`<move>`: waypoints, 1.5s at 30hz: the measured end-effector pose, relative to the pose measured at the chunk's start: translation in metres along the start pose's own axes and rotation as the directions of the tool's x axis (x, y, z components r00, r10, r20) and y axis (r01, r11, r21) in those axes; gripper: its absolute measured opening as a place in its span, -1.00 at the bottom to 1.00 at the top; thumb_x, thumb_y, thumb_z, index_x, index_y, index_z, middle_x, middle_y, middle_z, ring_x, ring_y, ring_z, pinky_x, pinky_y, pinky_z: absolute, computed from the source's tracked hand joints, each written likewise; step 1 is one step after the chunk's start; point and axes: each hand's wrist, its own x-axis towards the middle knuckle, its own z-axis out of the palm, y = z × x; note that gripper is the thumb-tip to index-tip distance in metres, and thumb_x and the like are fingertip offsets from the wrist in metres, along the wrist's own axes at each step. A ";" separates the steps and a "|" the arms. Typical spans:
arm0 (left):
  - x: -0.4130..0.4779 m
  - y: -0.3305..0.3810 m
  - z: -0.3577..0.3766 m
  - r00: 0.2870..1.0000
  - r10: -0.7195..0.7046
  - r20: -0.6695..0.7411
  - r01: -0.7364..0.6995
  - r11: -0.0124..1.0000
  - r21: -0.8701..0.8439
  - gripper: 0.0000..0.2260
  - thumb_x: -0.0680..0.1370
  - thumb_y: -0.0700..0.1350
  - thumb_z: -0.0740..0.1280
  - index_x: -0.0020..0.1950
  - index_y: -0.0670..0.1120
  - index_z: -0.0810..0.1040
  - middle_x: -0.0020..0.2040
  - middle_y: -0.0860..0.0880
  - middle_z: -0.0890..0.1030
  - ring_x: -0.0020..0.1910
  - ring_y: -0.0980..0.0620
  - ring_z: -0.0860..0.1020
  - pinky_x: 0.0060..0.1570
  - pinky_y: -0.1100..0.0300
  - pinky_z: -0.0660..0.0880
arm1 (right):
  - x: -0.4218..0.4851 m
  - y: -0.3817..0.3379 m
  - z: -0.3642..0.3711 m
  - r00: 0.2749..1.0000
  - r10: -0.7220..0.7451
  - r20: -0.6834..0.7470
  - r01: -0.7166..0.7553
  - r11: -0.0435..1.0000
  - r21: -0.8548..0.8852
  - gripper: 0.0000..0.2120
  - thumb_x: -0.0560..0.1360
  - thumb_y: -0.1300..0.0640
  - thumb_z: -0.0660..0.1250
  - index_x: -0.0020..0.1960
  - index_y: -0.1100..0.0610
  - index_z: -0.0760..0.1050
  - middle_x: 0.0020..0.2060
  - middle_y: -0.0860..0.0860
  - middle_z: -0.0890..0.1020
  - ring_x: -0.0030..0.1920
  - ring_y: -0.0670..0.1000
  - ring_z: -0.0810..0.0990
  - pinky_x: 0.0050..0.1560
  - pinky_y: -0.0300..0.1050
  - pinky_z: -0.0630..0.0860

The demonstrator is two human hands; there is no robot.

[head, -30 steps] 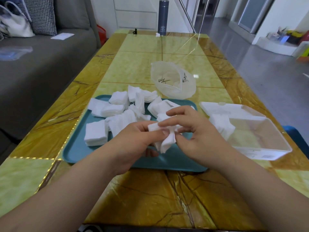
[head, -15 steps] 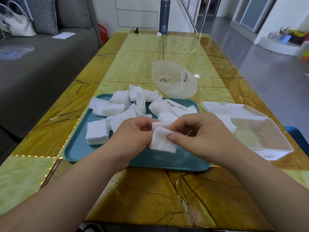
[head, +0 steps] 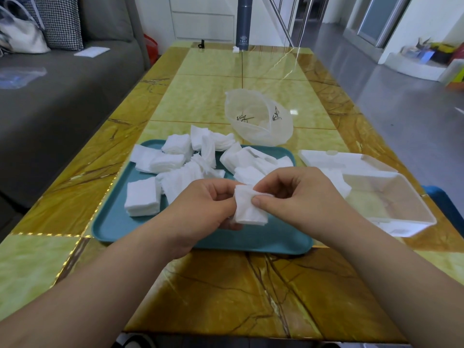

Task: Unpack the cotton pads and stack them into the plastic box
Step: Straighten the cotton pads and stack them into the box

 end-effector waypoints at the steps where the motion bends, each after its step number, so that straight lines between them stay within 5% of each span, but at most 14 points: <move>1: 0.000 0.001 0.000 1.000 -0.007 0.004 0.007 1.000 -0.002 -0.75 0.63 -0.32 0.31 0.13 -0.07 0.73 0.05 -0.08 0.76 0.11 -0.06 0.71 0.00 0.09 0.64 | 0.000 0.000 0.001 1.000 0.004 -0.005 -0.004 1.000 -0.005 -0.91 0.43 0.21 0.57 -0.15 0.04 0.73 -0.29 -0.15 0.72 -0.31 -0.25 0.62 -0.26 -0.41 0.49; 4: 0.002 0.002 -0.002 0.998 -0.056 0.008 0.056 0.991 -0.121 -0.76 0.61 -0.31 0.29 0.14 -0.14 0.72 0.10 -0.18 0.73 0.17 -0.20 0.68 0.04 -0.04 0.66 | 0.001 0.002 0.004 0.999 0.011 -0.049 -0.012 1.000 -0.021 -0.87 0.43 0.21 0.57 -0.13 0.00 0.70 -0.26 -0.10 0.72 -0.30 -0.23 0.61 -0.25 -0.41 0.49; 8: -0.001 0.003 -0.004 0.997 -0.013 0.082 0.027 0.986 -0.166 -0.74 0.58 -0.11 0.41 0.25 -0.13 0.67 0.16 -0.17 0.72 0.18 -0.15 0.68 0.09 -0.07 0.64 | 0.000 0.005 0.005 0.997 0.001 -0.082 -0.006 0.998 -0.061 -0.73 0.46 0.08 0.55 0.12 -0.13 0.67 0.03 -0.20 0.67 0.01 -0.24 0.62 -0.02 -0.37 0.55; 13: -0.002 0.001 -0.003 1.000 -0.004 0.004 0.005 0.997 -0.083 -0.80 0.63 -0.26 0.37 0.22 -0.12 0.67 0.09 -0.10 0.75 0.14 -0.08 0.71 0.11 -0.03 0.64 | -0.001 0.002 0.004 0.997 0.018 -0.071 -0.016 0.999 0.030 -0.87 0.50 0.15 0.53 -0.01 -0.06 0.74 -0.23 -0.09 0.74 -0.20 -0.18 0.67 -0.16 -0.41 0.53; 19: -0.005 0.000 0.000 1.000 -0.016 -0.025 0.015 0.999 -0.040 -0.85 0.64 -0.19 0.38 0.18 -0.13 0.66 -0.01 -0.13 0.76 -0.07 -0.07 0.74 0.00 0.06 0.69 | 0.001 0.004 0.002 0.980 0.113 -0.163 -0.067 0.962 0.265 -0.77 0.42 0.18 0.60 0.03 -0.03 0.71 -0.13 0.07 0.73 -0.14 0.17 0.70 0.01 0.04 0.67; 22: -0.004 0.002 0.001 0.999 -0.002 -0.039 -0.002 0.994 -0.107 -0.84 0.64 -0.19 0.38 0.20 -0.15 0.66 0.02 -0.16 0.75 -0.11 -0.05 0.72 -0.02 0.08 0.68 | 0.001 0.004 0.000 0.978 0.203 -0.042 -0.169 0.898 0.406 -0.68 0.42 0.13 0.60 0.15 0.08 0.68 -0.07 0.18 0.70 -0.17 0.05 0.69 -0.09 -0.04 0.67; 25: -0.004 0.004 0.003 1.000 -0.001 -0.031 -0.004 0.987 -0.163 -0.83 0.63 -0.20 0.38 0.20 -0.15 0.67 0.04 -0.19 0.74 -0.11 -0.07 0.71 -0.05 0.09 0.66 | -0.002 0.006 0.000 0.975 0.207 0.077 -0.220 0.881 0.419 -0.82 0.47 0.16 0.56 0.04 0.22 0.71 -0.06 0.27 0.72 -0.13 0.08 0.70 -0.09 0.00 0.69; 37: -0.001 0.003 0.014 0.997 0.003 -0.075 -0.026 0.951 -0.309 -0.84 0.63 -0.27 0.36 0.19 -0.24 0.65 0.00 -0.22 0.73 -0.14 -0.05 0.69 -0.09 0.16 0.64 | -0.005 0.008 -0.007 0.966 0.249 0.070 -0.251 0.837 0.486 -0.83 0.45 0.17 0.57 0.00 0.22 0.71 -0.21 0.17 0.71 -0.20 0.06 0.67 -0.09 0.00 0.65; 42: -0.001 0.007 0.032 0.992 0.008 -0.129 -0.053 0.933 -0.355 -0.81 0.63 -0.25 0.36 0.23 -0.23 0.64 0.07 -0.25 0.73 -0.04 -0.09 0.72 -0.06 0.16 0.65 | -0.012 0.007 -0.018 0.963 0.257 0.083 -0.263 0.827 0.497 -0.79 0.47 0.14 0.55 0.03 0.25 0.71 -0.04 0.30 0.71 -0.18 0.07 0.68 -0.13 -0.06 0.64; 45: 0.005 0.015 0.051 0.990 0.007 -0.142 -0.052 0.947 -0.317 -0.82 0.63 -0.23 0.38 0.21 -0.23 0.64 0.04 -0.22 0.74 -0.01 -0.14 0.73 -0.02 0.09 0.67 | -0.019 0.008 -0.029 0.970 0.244 -0.011 -0.211 0.858 0.469 -0.86 0.49 0.19 0.52 -0.02 0.27 0.69 -0.11 0.26 0.72 -0.18 0.07 0.68 -0.18 -0.08 0.64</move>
